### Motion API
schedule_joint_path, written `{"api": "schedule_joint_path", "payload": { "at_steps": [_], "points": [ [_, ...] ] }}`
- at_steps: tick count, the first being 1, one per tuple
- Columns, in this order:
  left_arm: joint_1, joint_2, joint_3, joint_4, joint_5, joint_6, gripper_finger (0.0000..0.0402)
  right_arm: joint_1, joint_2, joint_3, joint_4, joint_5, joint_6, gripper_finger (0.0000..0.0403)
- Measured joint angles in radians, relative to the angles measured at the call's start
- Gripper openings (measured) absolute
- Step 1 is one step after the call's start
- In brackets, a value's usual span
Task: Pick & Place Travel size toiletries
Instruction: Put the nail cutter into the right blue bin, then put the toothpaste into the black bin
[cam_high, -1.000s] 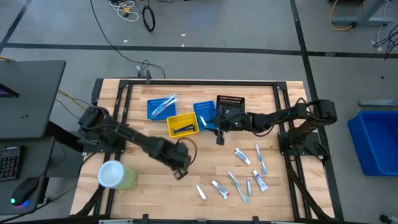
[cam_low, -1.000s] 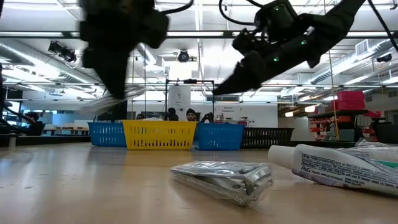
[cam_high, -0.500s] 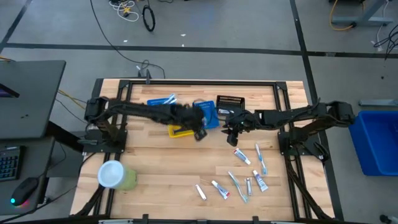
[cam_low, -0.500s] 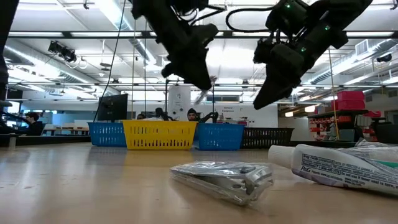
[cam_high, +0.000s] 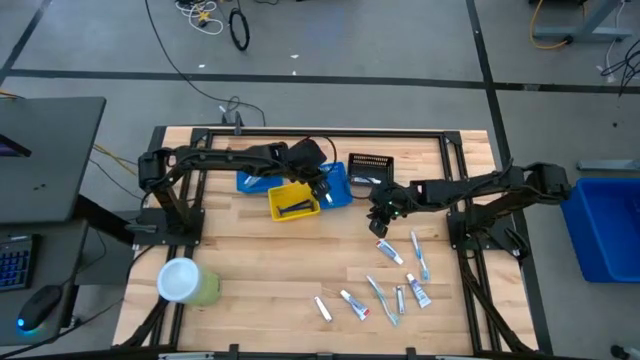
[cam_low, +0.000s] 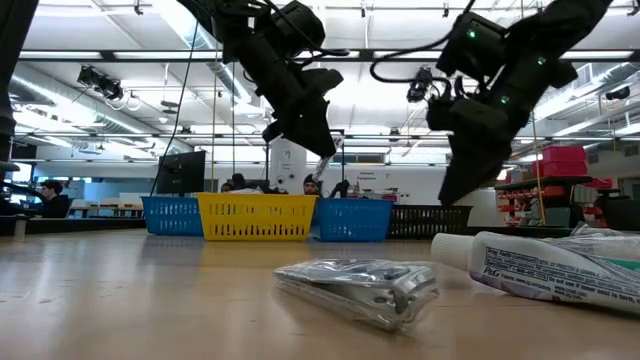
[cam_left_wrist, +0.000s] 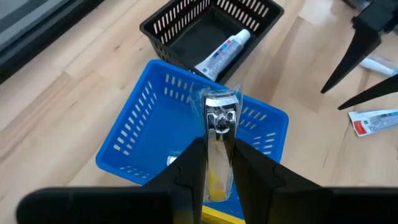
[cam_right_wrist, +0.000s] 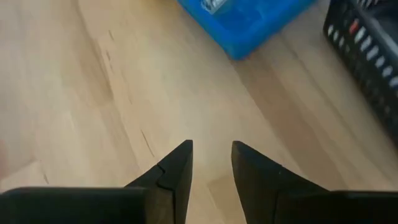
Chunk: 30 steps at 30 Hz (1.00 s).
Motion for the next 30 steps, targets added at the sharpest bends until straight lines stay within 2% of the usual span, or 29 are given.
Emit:
{"api": "schedule_joint_path", "payload": {
  "at_steps": [4,11,18,22,26,30],
  "points": [
    [-0.005,0.008,0.000,0.005,-0.002,-0.013,0.0077,0.000,0.000,-0.037,0.008,0.000,0.038,0.0114],
    [-0.013,0.111,0.008,0.037,0.022,-0.033,0.0077,0.000,0.000,-0.057,0.032,0.001,0.045,0.0112],
    [-0.003,0.114,0.010,0.061,-0.005,-0.039,0.0080,0.000,0.000,-0.057,0.067,0.001,0.037,0.0107],
    [-0.004,0.114,0.010,0.065,-0.012,-0.007,0.0098,0.000,0.000,-0.057,0.082,0.001,0.036,0.0105],
    [-0.004,0.152,0.008,0.068,0.016,0.012,0.0130,0.000,0.000,-0.057,0.108,0.001,0.035,0.0105],
    [-0.004,0.176,0.009,0.085,0.001,0.017,0.0162,0.000,0.000,-0.057,0.116,-0.001,0.035,0.0103]
  ]
}}
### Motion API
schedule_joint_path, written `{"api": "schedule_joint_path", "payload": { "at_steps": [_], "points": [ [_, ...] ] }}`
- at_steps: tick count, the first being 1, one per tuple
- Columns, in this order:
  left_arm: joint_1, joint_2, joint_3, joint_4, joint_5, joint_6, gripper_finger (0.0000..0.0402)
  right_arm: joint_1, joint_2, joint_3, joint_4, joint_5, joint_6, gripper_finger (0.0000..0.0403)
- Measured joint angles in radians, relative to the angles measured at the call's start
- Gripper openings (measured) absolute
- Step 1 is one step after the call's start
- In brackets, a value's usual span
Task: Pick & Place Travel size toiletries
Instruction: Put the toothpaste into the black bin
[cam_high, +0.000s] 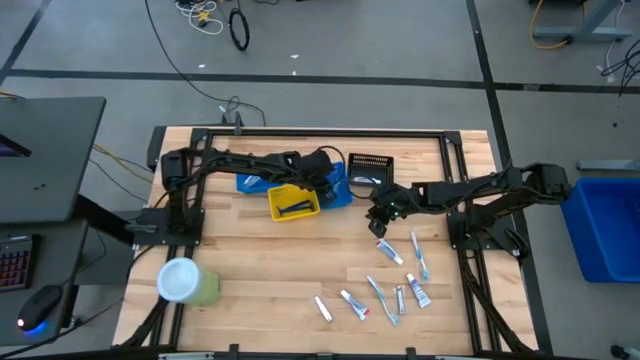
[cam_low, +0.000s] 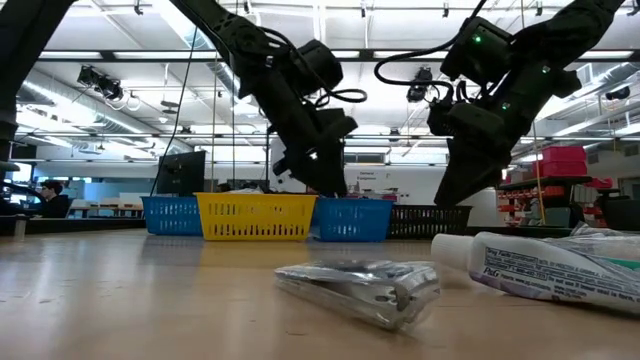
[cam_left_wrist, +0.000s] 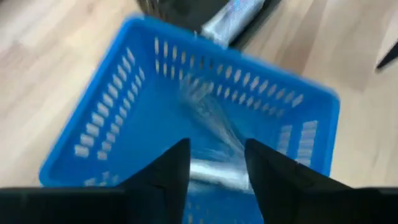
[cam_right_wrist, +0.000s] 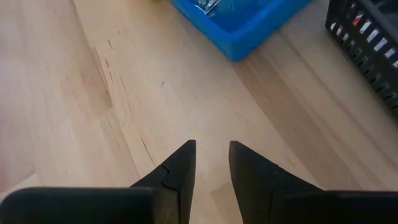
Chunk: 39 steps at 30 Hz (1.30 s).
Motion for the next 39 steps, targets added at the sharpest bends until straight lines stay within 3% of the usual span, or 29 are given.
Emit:
{"api": "schedule_joint_path", "payload": {
  "at_steps": [10,14,19,23,30,34,39],
  "points": [
    [-0.010,-0.100,0.078,-0.060,0.034,0.044,0.0171,0.000,0.000,0.000,0.046,0.042,0.003,0.0108],
    [-0.025,-0.192,0.089,-0.119,0.017,0.101,0.0161,0.000,0.000,0.000,0.063,0.136,0.011,0.0102],
    [-0.030,-0.318,0.083,-0.271,-0.011,0.193,0.0154,0.002,0.000,0.000,0.063,0.132,0.002,0.0099],
    [-0.042,-0.432,0.051,-0.295,-0.051,0.243,0.0153,0.002,0.000,0.000,0.082,0.187,0.002,0.0107],
    [-0.071,-0.623,-0.142,-0.261,-0.056,0.317,0.0153,0.030,0.000,0.000,0.190,0.192,-0.071,0.0148],
    [-0.089,-0.714,-0.330,-0.107,-0.006,0.324,0.0153,0.051,0.000,0.000,0.317,0.188,-0.110,0.0181],
    [-0.123,-0.815,-0.589,0.188,0.076,0.308,0.0153,0.067,0.000,0.000,0.358,0.194,-0.140,0.0206]
  ]
}}
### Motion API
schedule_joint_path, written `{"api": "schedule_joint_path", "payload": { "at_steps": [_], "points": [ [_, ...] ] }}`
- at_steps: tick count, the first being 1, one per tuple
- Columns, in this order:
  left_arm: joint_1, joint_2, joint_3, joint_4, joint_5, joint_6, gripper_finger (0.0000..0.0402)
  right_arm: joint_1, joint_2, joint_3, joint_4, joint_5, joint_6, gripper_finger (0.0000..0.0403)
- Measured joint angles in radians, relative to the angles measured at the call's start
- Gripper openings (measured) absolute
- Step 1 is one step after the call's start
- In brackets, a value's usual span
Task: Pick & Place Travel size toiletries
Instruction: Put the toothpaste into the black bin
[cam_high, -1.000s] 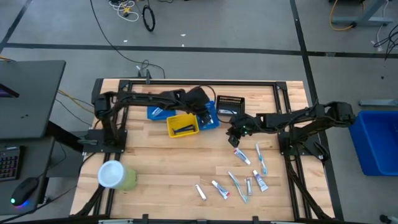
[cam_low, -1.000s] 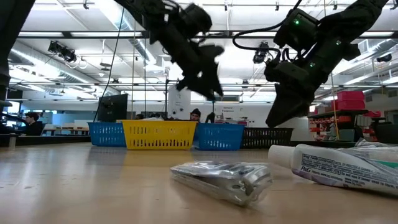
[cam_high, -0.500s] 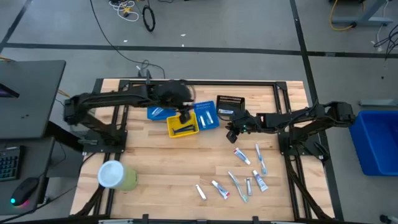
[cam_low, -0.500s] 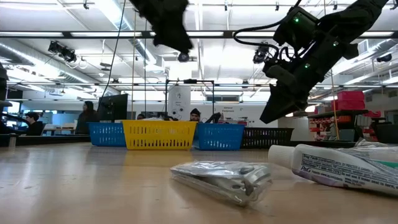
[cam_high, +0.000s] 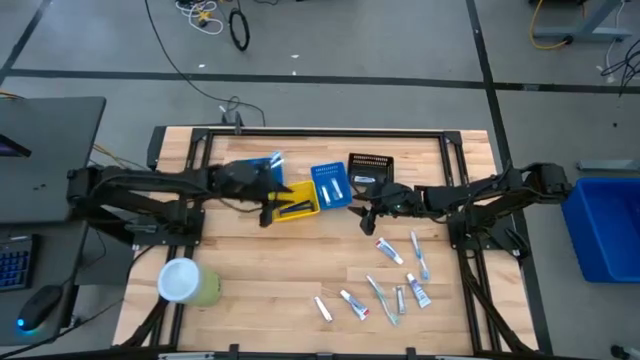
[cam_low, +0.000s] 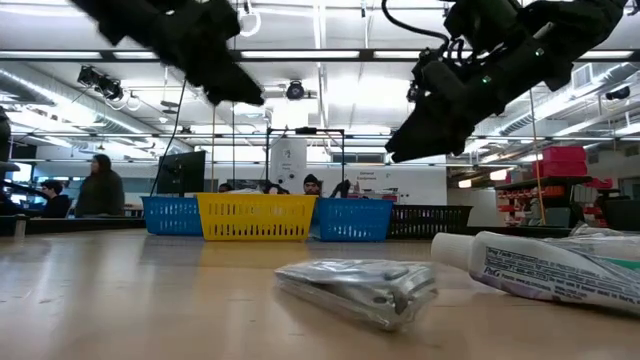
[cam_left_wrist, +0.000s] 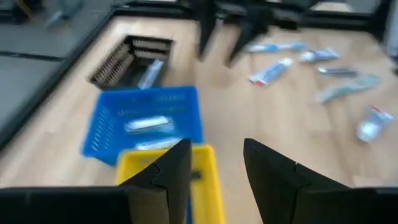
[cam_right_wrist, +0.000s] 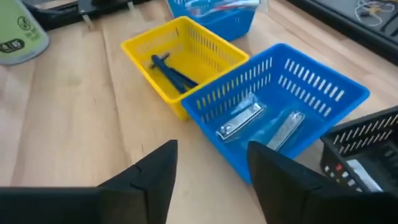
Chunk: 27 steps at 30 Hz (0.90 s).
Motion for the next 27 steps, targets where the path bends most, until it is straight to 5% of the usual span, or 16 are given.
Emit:
{"api": "schedule_joint_path", "payload": {
  "at_steps": [6,12,19,23,27],
  "points": [
    [-0.025,-0.061,-0.213,0.259,0.048,-0.022,0.0153,0.007,0.000,0.001,0.099,-0.001,0.012,0.0200],
    [-0.035,-0.074,-0.254,0.285,0.047,-0.027,0.0153,0.044,-0.012,0.048,0.103,-0.030,-0.060,0.0187],
    [-0.039,-0.074,-0.254,0.289,0.046,-0.021,0.0153,0.144,-0.020,0.371,-0.408,-0.002,-0.089,0.0185],
    [-0.039,-0.074,-0.254,0.290,0.045,-0.023,0.0153,0.207,0.025,0.518,-0.731,-0.004,0.107,0.0186],
    [-0.039,-0.074,-0.254,0.289,0.046,-0.029,0.0153,0.277,0.070,0.522,-0.960,-0.040,0.283,0.0188]
  ]
}}
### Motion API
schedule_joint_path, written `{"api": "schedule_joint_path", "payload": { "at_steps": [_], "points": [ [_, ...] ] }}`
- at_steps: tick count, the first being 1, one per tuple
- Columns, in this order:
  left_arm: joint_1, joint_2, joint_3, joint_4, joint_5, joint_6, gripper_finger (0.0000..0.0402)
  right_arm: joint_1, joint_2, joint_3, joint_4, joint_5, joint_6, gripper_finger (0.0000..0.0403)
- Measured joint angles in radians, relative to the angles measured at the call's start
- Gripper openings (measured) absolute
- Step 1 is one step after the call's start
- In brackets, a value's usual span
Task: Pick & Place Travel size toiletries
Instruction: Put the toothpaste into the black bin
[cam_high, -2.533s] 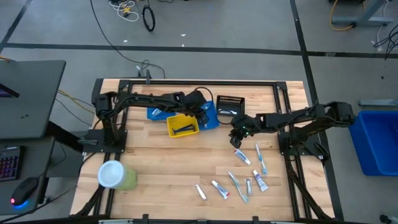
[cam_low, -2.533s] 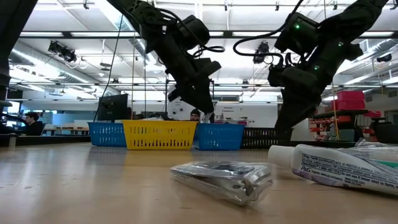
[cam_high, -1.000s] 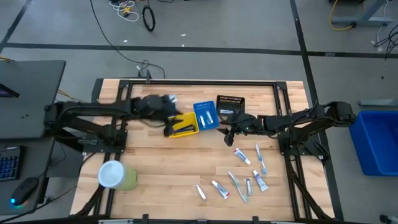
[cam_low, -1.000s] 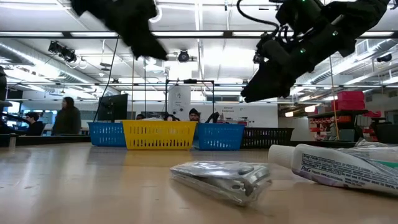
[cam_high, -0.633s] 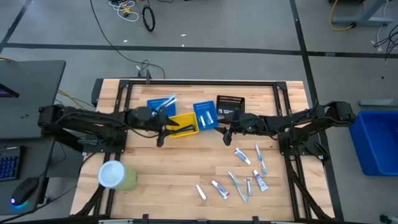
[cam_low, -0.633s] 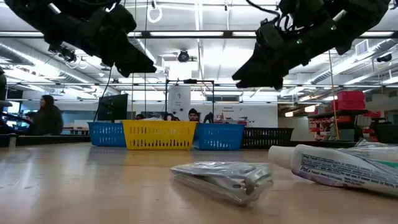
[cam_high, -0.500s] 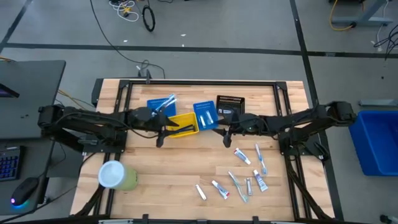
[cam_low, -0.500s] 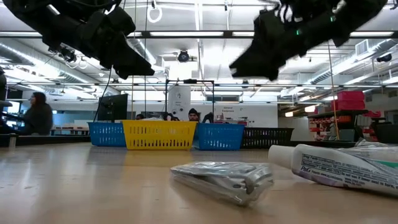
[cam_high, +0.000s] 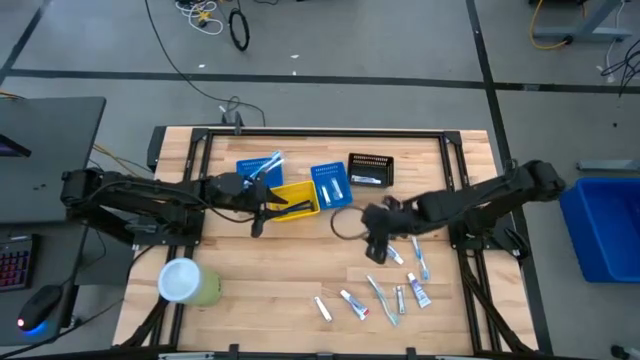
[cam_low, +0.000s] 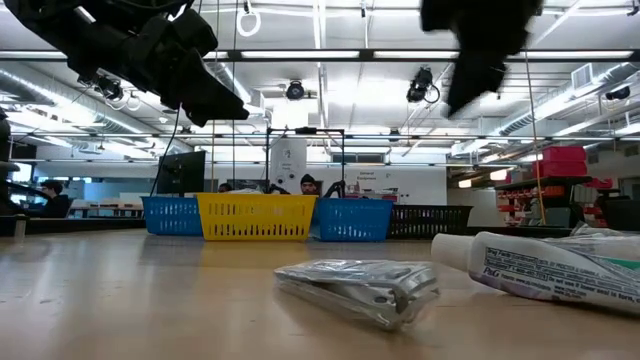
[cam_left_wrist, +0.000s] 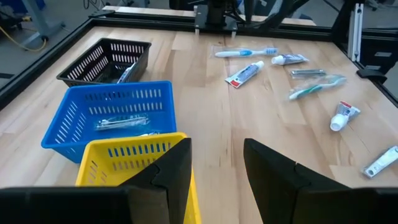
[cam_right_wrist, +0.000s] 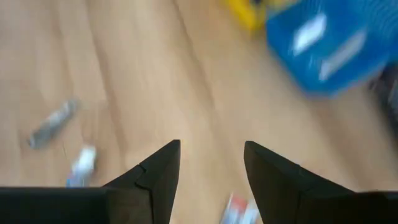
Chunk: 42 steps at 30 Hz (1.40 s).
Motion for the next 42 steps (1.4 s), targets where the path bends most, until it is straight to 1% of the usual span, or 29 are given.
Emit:
{"api": "schedule_joint_path", "payload": {
  "at_steps": [2,4,7,10,12,16,19,23,27,30,32,38,42],
  "points": [
    [0.000,0.000,0.000,0.000,-0.001,-0.010,0.0153,0.030,0.020,-0.022,-0.090,-0.031,0.113,0.0186],
    [0.000,0.000,0.000,-0.002,-0.001,-0.011,0.0153,0.056,0.037,-0.050,-0.124,-0.063,0.181,0.0184],
    [0.000,0.000,0.000,-0.002,-0.001,-0.007,0.0153,0.088,0.055,-0.088,-0.123,-0.097,0.260,0.0183],
    [0.000,0.000,0.000,-0.002,-0.001,-0.011,0.0153,0.108,0.079,-0.133,-0.105,-0.127,0.327,0.0192],
    [0.000,0.000,0.000,-0.002,-0.001,-0.010,0.0153,0.115,0.094,-0.160,-0.099,-0.151,0.331,0.0201],
    [0.000,0.000,0.000,-0.001,-0.001,-0.010,0.0153,0.117,0.112,-0.212,-0.100,-0.149,0.332,0.0223],
    [0.000,0.000,0.000,-0.001,-0.001,-0.011,0.0153,0.112,0.119,-0.247,-0.062,-0.144,0.332,0.0237],
    [0.000,0.000,0.000,-0.001,-0.003,-0.010,0.0153,0.105,0.118,-0.307,0.064,-0.144,0.332,0.0250],
    [0.000,0.000,0.000,-0.001,-0.005,-0.010,0.0153,0.105,0.117,-0.372,0.168,-0.143,0.330,0.0251],
    [0.000,0.000,0.000,-0.001,-0.005,-0.009,0.0153,0.107,0.112,-0.400,0.186,-0.133,0.330,0.0234],
    [0.000,0.000,0.000,-0.001,-0.005,-0.005,0.0153,0.107,0.112,-0.406,0.184,-0.131,0.329,0.0214],
    [0.000,0.000,0.000,-0.001,-0.006,-0.003,0.0153,0.107,0.113,-0.408,0.182,-0.110,0.294,0.0130],
    [0.000,0.000,0.000,-0.001,-0.006,-0.003,0.0153,0.105,0.112,-0.410,0.185,-0.109,0.308,0.0080]
  ]
}}
